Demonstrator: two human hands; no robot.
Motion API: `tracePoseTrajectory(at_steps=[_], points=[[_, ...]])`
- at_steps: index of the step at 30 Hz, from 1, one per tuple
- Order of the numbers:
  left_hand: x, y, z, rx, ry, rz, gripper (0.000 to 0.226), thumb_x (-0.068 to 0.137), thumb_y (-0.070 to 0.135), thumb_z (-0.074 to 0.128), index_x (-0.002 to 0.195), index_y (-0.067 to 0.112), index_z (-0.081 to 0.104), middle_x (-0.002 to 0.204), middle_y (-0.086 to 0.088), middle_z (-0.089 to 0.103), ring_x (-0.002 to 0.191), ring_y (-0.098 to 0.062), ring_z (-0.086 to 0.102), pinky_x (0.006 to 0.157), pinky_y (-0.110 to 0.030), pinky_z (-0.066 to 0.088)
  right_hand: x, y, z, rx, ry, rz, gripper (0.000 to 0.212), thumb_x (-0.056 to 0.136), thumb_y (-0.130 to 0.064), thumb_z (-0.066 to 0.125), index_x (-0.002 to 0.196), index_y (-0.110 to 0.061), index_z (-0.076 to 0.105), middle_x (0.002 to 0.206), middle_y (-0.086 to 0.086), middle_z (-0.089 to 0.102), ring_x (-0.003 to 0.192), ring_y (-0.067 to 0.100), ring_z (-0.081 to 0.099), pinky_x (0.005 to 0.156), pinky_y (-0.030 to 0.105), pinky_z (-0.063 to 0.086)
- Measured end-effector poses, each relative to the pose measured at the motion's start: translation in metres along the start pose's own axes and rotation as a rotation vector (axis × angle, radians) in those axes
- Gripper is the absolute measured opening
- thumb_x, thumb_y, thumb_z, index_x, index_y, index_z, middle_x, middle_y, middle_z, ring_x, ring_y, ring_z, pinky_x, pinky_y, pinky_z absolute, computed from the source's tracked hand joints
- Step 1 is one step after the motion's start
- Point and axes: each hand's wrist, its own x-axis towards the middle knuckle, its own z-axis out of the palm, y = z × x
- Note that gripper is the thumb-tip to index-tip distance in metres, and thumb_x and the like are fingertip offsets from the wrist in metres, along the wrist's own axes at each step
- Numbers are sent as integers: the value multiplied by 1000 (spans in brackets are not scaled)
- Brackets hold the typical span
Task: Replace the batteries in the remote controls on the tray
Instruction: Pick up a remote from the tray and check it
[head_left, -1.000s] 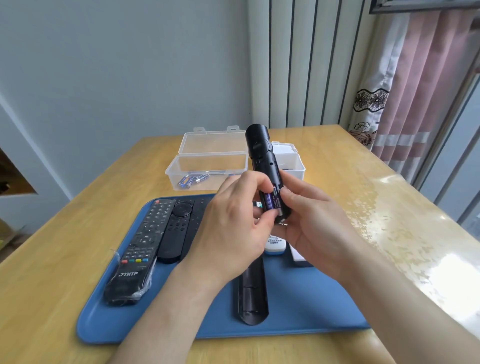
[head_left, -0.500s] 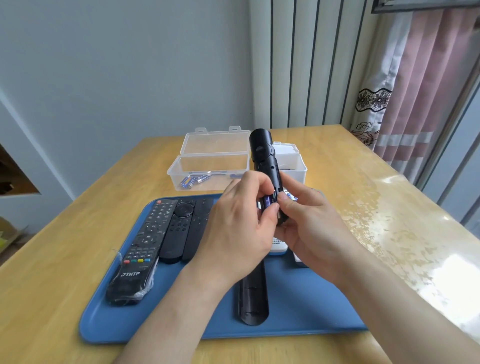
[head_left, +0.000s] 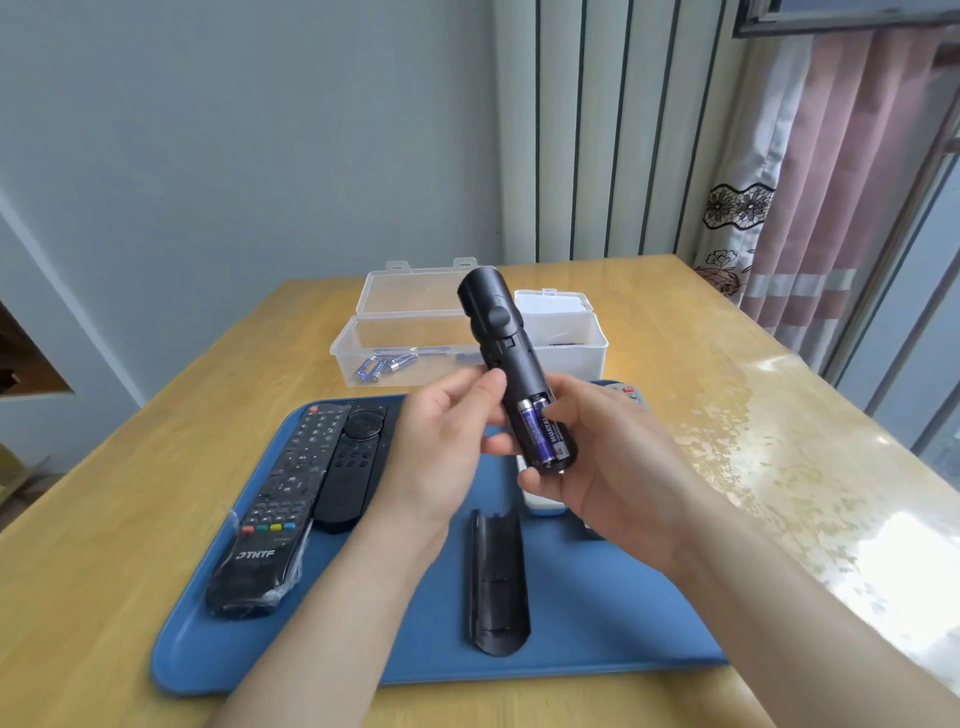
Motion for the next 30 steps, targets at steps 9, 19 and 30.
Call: tracePoseTrajectory(at_steps=[9, 19, 30], points=[[-1, -9, 4, 267, 54, 318, 31, 87, 44, 50, 90, 20, 69, 90, 3, 60, 85, -28, 62, 71, -55, 53, 0, 0, -3, -44, 16, 49, 32, 92, -6, 38, 97, -10, 69, 79, 10, 64, 62, 14, 64, 64, 34, 50], [-1, -12, 7, 202, 37, 261, 26, 88, 37, 54, 111, 30, 65, 99, 4, 61, 96, -23, 60, 78, -52, 55, 2, 0, -3, -32, 38, 16, 32, 93, -5, 40, 104, -5, 70, 91, 14, 69, 75, 20, 68, 71, 35, 55], [-3, 2, -10, 718, 36, 489, 31, 85, 44, 61, 115, 36, 63, 106, 17, 68, 102, -7, 61, 100, -36, 42, -1, -11, -11, -234, 225, -277, 6, 82, -18, 74, 78, -13, 75, 67, 1, 60, 60, 11, 48, 65, 25, 37]])
